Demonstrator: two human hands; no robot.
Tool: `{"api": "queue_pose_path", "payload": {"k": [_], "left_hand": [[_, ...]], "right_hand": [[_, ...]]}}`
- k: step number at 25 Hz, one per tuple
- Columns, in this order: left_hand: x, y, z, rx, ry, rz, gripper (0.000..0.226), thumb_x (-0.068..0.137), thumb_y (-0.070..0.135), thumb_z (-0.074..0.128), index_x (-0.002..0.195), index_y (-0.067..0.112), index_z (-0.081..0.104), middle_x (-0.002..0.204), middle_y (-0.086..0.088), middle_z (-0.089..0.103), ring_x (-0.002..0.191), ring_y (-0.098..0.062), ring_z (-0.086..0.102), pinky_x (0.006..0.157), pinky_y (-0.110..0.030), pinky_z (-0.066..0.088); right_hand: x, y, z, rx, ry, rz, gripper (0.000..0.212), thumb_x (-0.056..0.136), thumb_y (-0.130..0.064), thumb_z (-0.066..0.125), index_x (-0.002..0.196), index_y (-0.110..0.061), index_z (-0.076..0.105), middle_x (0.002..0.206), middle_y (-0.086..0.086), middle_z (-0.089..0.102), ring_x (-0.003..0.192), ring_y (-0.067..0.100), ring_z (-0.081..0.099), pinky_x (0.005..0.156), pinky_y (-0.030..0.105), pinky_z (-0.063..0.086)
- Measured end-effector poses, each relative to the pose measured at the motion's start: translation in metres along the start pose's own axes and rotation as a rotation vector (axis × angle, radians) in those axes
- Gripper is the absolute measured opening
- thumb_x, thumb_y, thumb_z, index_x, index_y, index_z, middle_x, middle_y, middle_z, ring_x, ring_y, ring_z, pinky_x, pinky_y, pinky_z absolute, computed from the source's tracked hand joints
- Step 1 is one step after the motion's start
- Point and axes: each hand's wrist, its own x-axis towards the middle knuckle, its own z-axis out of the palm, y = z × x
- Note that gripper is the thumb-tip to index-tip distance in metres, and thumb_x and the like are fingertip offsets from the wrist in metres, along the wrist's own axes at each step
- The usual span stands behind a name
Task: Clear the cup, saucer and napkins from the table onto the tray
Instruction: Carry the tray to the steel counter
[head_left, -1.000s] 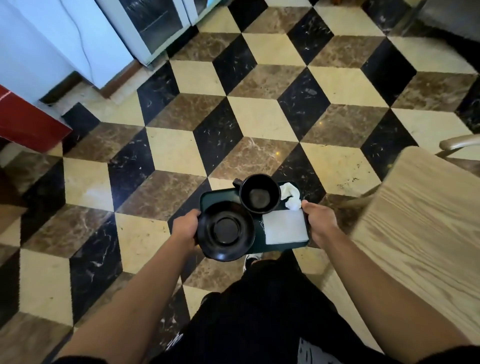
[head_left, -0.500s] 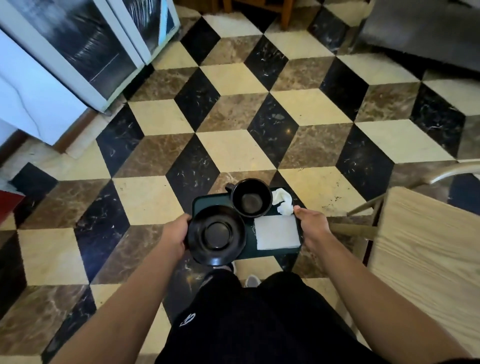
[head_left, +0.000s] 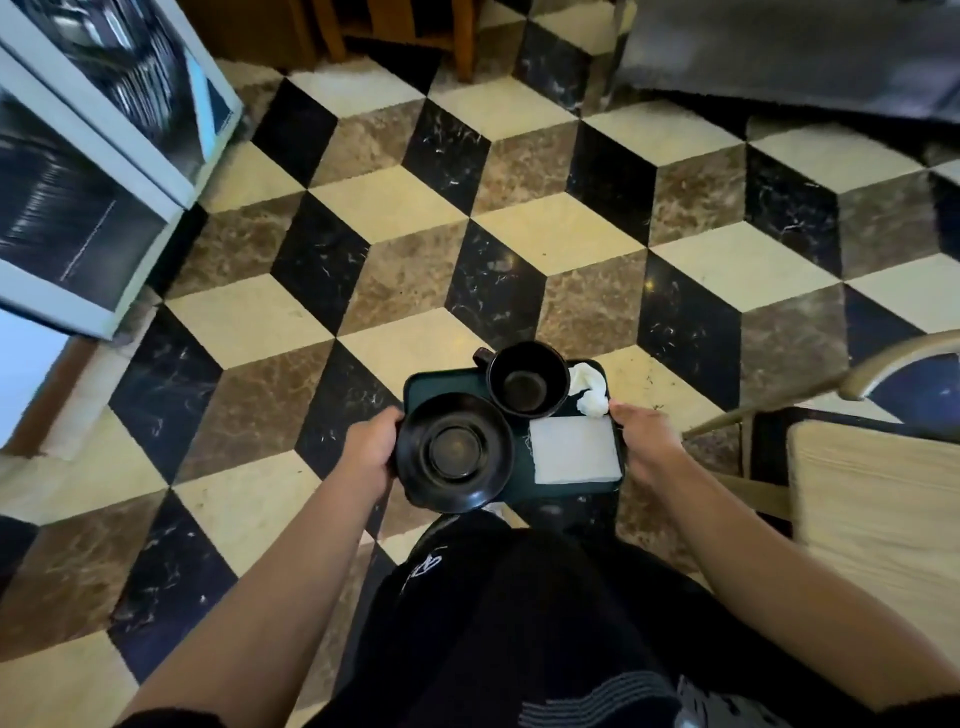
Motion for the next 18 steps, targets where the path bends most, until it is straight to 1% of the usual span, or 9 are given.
{"api": "queue_pose_path", "payload": {"k": [2, 3, 5, 6, 9, 11, 12, 15, 18], "left_hand": [[0.020, 0.038, 0.014, 0.043, -0.036, 0.002, 0.025, 0.091, 0.020, 0.067, 0.105, -0.001, 0.070, 0.097, -0.023, 0.072, 0.080, -0.034, 0.069, 0.067, -0.038, 0.053], [0.029, 0.057, 0.021, 0.070, -0.046, 0.009, 0.027, 0.090, 0.022, 0.066, 0.106, 0.000, 0.070, 0.098, -0.023, 0.072, 0.084, -0.035, 0.069, 0.070, -0.040, 0.053], [0.047, 0.090, 0.038, 0.116, -0.072, 0.024, 0.027, 0.089, 0.023, 0.066, 0.105, 0.002, 0.070, 0.093, -0.021, 0.072, 0.082, -0.035, 0.068, 0.070, -0.040, 0.053], [0.054, 0.104, 0.046, 0.129, -0.080, 0.031, 0.025, 0.088, 0.023, 0.066, 0.102, 0.003, 0.070, 0.090, -0.019, 0.071, 0.080, -0.034, 0.068, 0.068, -0.038, 0.053], [0.073, 0.145, 0.076, 0.145, -0.084, 0.059, 0.012, 0.086, 0.018, 0.065, 0.085, 0.007, 0.067, 0.075, -0.012, 0.069, 0.067, -0.028, 0.065, 0.059, -0.032, 0.050], [0.085, 0.170, 0.099, 0.167, -0.095, 0.063, 0.011, 0.086, 0.017, 0.064, 0.079, 0.009, 0.066, 0.070, -0.010, 0.068, 0.063, -0.027, 0.065, 0.056, -0.031, 0.050], [0.091, 0.181, 0.112, 0.183, -0.105, 0.054, 0.011, 0.087, 0.019, 0.064, 0.081, 0.010, 0.067, 0.072, -0.010, 0.069, 0.066, -0.028, 0.066, 0.056, -0.032, 0.052], [0.109, 0.213, 0.150, 0.205, -0.151, 0.018, 0.013, 0.089, 0.024, 0.063, 0.086, 0.012, 0.069, 0.080, -0.011, 0.072, 0.075, -0.031, 0.068, 0.063, -0.036, 0.056], [0.125, 0.247, 0.198, 0.215, -0.156, 0.012, 0.015, 0.093, 0.027, 0.062, 0.086, 0.014, 0.067, 0.078, -0.008, 0.071, 0.077, -0.031, 0.068, 0.064, -0.037, 0.057]], "right_hand": [[0.010, -0.025, 0.013, 0.023, 0.025, -0.011, 0.016, 0.103, -0.019, 0.063, 0.102, -0.011, 0.078, 0.105, 0.009, 0.078, 0.092, 0.028, 0.075, 0.074, 0.041, 0.064], [0.016, -0.037, 0.019, 0.032, 0.035, -0.022, 0.019, 0.103, -0.019, 0.063, 0.107, -0.008, 0.078, 0.105, 0.010, 0.078, 0.093, 0.027, 0.075, 0.073, 0.040, 0.064], [0.029, -0.060, 0.029, 0.056, 0.050, -0.039, 0.022, 0.104, -0.019, 0.062, 0.114, -0.005, 0.076, 0.110, 0.011, 0.077, 0.100, 0.029, 0.074, 0.085, 0.046, 0.063], [0.034, -0.070, 0.033, 0.066, 0.050, -0.043, 0.022, 0.104, -0.018, 0.061, 0.113, -0.005, 0.077, 0.111, 0.011, 0.077, 0.102, 0.028, 0.073, 0.088, 0.047, 0.062], [0.055, -0.104, 0.042, 0.113, 0.057, -0.059, 0.023, 0.105, -0.017, 0.059, 0.095, -0.010, 0.078, 0.106, 0.009, 0.078, 0.091, 0.024, 0.072, 0.075, 0.041, 0.061], [0.073, -0.128, 0.045, 0.131, 0.061, -0.066, 0.024, 0.106, -0.017, 0.058, 0.092, -0.012, 0.077, 0.103, 0.008, 0.079, 0.090, 0.024, 0.072, 0.076, 0.041, 0.061], [0.085, -0.139, 0.045, 0.132, 0.067, -0.064, 0.025, 0.106, -0.019, 0.058, 0.092, -0.012, 0.077, 0.099, 0.007, 0.080, 0.089, 0.023, 0.074, 0.075, 0.041, 0.062], [0.118, -0.174, 0.044, 0.161, 0.072, -0.064, 0.026, 0.105, -0.021, 0.060, 0.086, -0.016, 0.078, 0.080, -0.003, 0.082, 0.071, 0.015, 0.077, 0.057, 0.030, 0.062], [0.159, -0.216, 0.039, 0.182, 0.077, -0.058, 0.021, 0.103, -0.021, 0.064, 0.089, -0.014, 0.078, 0.081, -0.002, 0.082, 0.077, 0.017, 0.074, 0.050, 0.026, 0.058]]}}
